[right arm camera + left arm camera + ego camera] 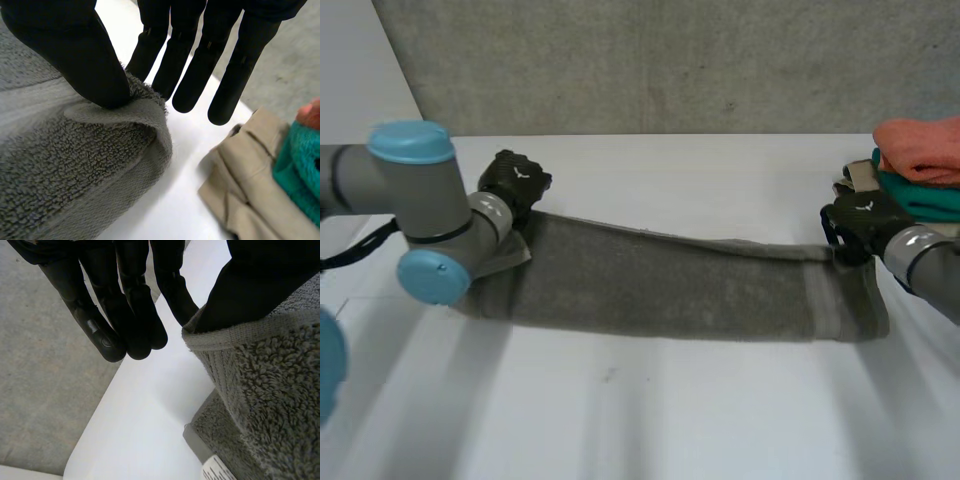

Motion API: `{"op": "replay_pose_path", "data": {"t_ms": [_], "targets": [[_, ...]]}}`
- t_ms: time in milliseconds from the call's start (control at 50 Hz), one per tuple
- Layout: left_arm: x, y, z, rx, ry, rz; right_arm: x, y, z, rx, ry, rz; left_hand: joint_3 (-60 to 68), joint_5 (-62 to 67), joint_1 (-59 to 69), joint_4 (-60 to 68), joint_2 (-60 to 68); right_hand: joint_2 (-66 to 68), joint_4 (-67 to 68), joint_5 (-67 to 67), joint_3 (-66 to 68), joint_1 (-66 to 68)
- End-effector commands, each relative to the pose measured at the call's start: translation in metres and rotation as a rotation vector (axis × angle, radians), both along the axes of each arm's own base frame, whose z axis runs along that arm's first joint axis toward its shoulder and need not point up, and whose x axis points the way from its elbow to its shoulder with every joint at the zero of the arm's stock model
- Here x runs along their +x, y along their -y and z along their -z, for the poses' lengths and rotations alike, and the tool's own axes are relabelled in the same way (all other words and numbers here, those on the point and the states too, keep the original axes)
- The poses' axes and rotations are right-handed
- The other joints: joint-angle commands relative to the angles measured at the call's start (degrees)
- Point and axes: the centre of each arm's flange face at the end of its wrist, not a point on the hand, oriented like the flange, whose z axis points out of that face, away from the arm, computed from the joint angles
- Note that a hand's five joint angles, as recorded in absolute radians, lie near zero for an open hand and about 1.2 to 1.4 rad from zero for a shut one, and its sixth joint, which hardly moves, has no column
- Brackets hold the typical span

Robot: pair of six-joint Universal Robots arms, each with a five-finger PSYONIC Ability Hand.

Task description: Fold the laundry.

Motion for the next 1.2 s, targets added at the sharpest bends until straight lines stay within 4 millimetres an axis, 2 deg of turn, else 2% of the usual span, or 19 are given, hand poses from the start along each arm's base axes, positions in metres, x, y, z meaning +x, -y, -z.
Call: {"op": "replay_pose_path", "data": {"t_ms": [20,40,60,80,100,140,220,320,400,440,520,560,680,760,880,980,1080,1140,1200], "targets": [[-0.012,0.017,0.024,0.002,0.024,0.017,0.014,0.021,0.019,-0.084,-0.034,0.032,12.1,13.3,13.8,11.1,11.4,11.4,10.1,12.2,10.4,15.4],[-0.014,0.019,0.028,0.003,0.022,0.017,0.016,0.025,0.020,-0.098,-0.049,0.053,-10.8,-9.6,-9.2,-11.9,-11.6,-41.5,-42.9,-40.8,-42.5,-37.6],[-0.015,0.019,0.028,-0.002,0.022,0.017,0.016,0.027,0.021,-0.104,-0.060,0.067,-37.2,-36.0,-35.6,-38.3,-37.9,-52.9,-54.2,-52.2,-53.9,-49.0],[-0.017,0.019,0.027,-0.008,0.024,0.018,0.016,0.028,0.022,-0.106,-0.068,0.082,-54.0,-52.8,-52.3,-55.0,-54.7,-56.9,-58.2,-56.1,-57.9,-52.9],[-0.018,0.019,0.026,-0.010,0.025,0.015,0.017,0.029,0.021,-0.110,-0.075,0.097,-57.9,-56.7,-56.2,-58.9,-58.6,-56.9,-58.2,-56.1,-57.9,-52.9],[-0.019,0.017,0.018,-0.025,0.014,0.005,0.019,0.027,0.017,-0.109,-0.084,0.128,-57.9,-56.7,-56.2,-58.9,-58.6,-56.9,-58.2,-56.1,-57.9,-52.9],[-0.015,0.010,-0.015,-0.058,-0.012,-0.011,0.022,0.013,0.000,-0.067,-0.047,0.122,-57.9,-56.7,-56.2,-58.9,-58.6,-56.9,-58.2,-56.1,-57.9,-52.9],[0.002,-0.024,-0.040,0.016,-0.020,-0.031,0.026,-0.016,-0.014,0.028,-0.008,0.042,-57.9,-56.7,-56.2,-58.9,-58.6,-56.9,-58.2,-56.1,-57.9,-52.9],[0.017,-0.048,-0.036,0.100,-0.004,-0.044,0.025,-0.034,-0.015,0.074,-0.012,0.004,-57.9,-56.7,-56.2,-58.9,-58.6,-56.9,-58.2,-56.1,-57.9,-52.9],[0.025,-0.058,-0.026,0.147,0.018,-0.051,0.024,-0.041,-0.013,0.090,-0.021,-0.008,-57.9,-56.7,-56.2,-58.9,-58.6,-56.9,-58.2,-56.1,-57.9,-52.9],[0.038,-0.060,-0.007,0.197,0.040,-0.072,0.023,-0.047,-0.009,0.103,-0.040,-0.022,-57.9,-56.7,-56.2,-58.9,-58.6,-56.9,-58.2,-56.1,-57.9,-52.9],[0.042,-0.056,-0.001,0.198,0.045,-0.076,0.023,-0.049,-0.007,0.109,-0.048,-0.026,-57.9,-56.7,-56.2,-58.9,-58.6,-56.9,-58.2,-56.1,-57.9,-52.9],[0.051,-0.023,0.013,0.114,0.025,-0.088,0.021,-0.051,-0.003,0.121,-0.067,-0.026,-57.9,-56.7,-56.2,-58.9,-58.6,-56.9,-58.2,-56.1,-57.9,-52.9],[0.042,0.005,0.012,-0.009,0.009,-0.077,0.019,-0.049,-0.004,0.114,-0.066,-0.020,-57.9,-56.7,-56.2,-58.9,-58.6,-56.9,-58.2,-56.1,-57.9,-52.9],[0.028,0.032,0.020,-0.088,0.018,-0.067,0.017,-0.049,-0.004,0.117,-0.067,-0.012,-57.9,-56.7,-56.2,-58.9,-58.6,-56.9,-58.2,-56.1,-57.9,-52.9],[0.037,0.045,0.017,-0.068,0.049,-0.126,0.014,-0.052,0.001,0.135,-0.072,-0.008,-57.9,-56.7,-56.2,-58.9,-58.6,-56.9,-58.2,-56.1,-57.9,-52.9],[0.062,0.081,0.003,-0.172,0.001,-0.247,0.014,-0.053,0.005,0.143,-0.079,-0.011,-57.9,-56.7,-56.2,-58.9,-58.6,-56.9,-58.2,-56.1,-57.9,-52.9],[0.071,0.088,0.000,-0.176,-0.022,-0.308,0.014,-0.053,0.004,0.138,-0.088,-0.013,-57.9,-56.7,-56.2,-58.9,-58.6,-56.9,-58.2,-56.1,-57.9,-52.9],[0.066,0.079,-0.002,-0.124,-0.040,-0.292,0.015,-0.055,0.003,0.141,-0.085,-0.016,-57.9,-56.7,-56.2,-58.9,-58.6,-56.9,-58.2,-56.1,-57.9,-52.9]]}}
